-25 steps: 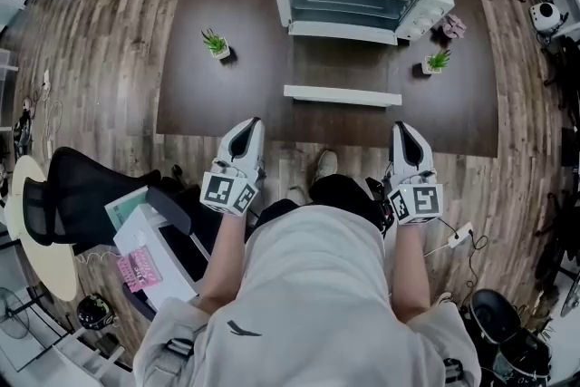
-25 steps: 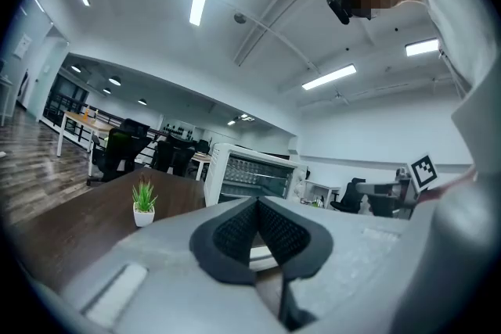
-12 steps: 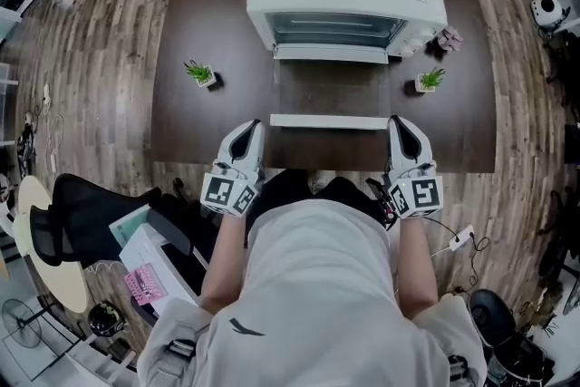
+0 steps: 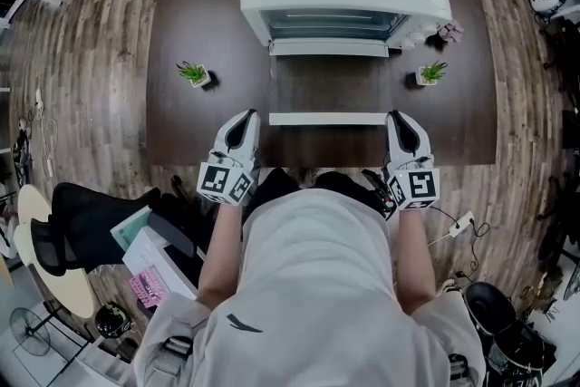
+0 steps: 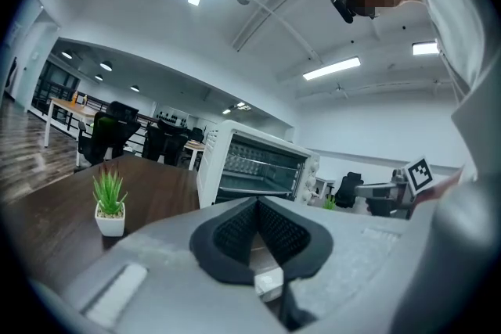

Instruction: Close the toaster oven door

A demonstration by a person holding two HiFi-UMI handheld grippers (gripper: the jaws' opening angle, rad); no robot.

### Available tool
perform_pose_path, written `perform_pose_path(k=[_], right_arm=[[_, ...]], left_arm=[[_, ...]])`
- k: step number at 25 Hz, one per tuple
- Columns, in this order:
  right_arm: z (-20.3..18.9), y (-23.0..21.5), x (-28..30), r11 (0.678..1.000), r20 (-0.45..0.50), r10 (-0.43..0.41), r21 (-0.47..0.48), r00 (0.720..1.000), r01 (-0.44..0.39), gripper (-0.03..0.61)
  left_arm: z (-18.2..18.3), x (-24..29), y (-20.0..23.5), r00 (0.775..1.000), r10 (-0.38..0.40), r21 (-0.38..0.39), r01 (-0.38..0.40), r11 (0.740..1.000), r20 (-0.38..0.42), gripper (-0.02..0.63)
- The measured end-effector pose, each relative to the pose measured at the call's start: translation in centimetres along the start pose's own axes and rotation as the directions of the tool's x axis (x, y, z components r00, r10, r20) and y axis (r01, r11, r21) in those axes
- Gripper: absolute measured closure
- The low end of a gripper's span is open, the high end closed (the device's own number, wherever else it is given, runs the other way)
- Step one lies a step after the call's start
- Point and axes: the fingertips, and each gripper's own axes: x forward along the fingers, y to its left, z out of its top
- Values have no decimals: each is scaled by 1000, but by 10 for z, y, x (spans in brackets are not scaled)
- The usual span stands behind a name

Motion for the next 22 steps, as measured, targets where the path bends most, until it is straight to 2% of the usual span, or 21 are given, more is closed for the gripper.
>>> perform_pose_path(k=[4, 8, 10, 13, 16, 18, 20, 22], right_arm=[[-26, -13, -4, 999, -54, -30, 16, 998, 31, 533], [-47, -23, -6, 997, -96, -59, 49, 994, 64, 531], [-68, -28, -5, 995, -159, -71, 56, 985, 80, 492], [-109, -31, -5, 994, -283, -59, 75, 957, 84, 406], [-149, -27, -3, 997, -425, -19, 65, 905, 52, 379], [-165, -24, 3, 998, -486, 2, 52, 874, 27, 379], [-171, -25, 14, 998, -503, 8, 51, 864, 20, 379], [-171, -27, 26, 997, -497, 19, 72, 867, 19, 382]], left_arm=[[-25, -2, 8, 999, 11, -27, -12, 1000, -48, 612], [-34, -2, 10, 998, 15, -36, -17, 999, -67, 612], [-33, 0, 9, 998, 11, -35, -13, 999, -68, 612], [-31, 1, 8, 998, 7, -31, -9, 999, -65, 612], [-29, 1, 8, 998, 5, -28, -7, 1000, -63, 611], [-29, 0, 8, 998, 3, -26, -5, 1000, -66, 612], [-30, -1, 9, 997, 4, -24, -6, 1000, -71, 612], [-30, -3, 8, 997, 7, -21, -8, 1000, -76, 612]])
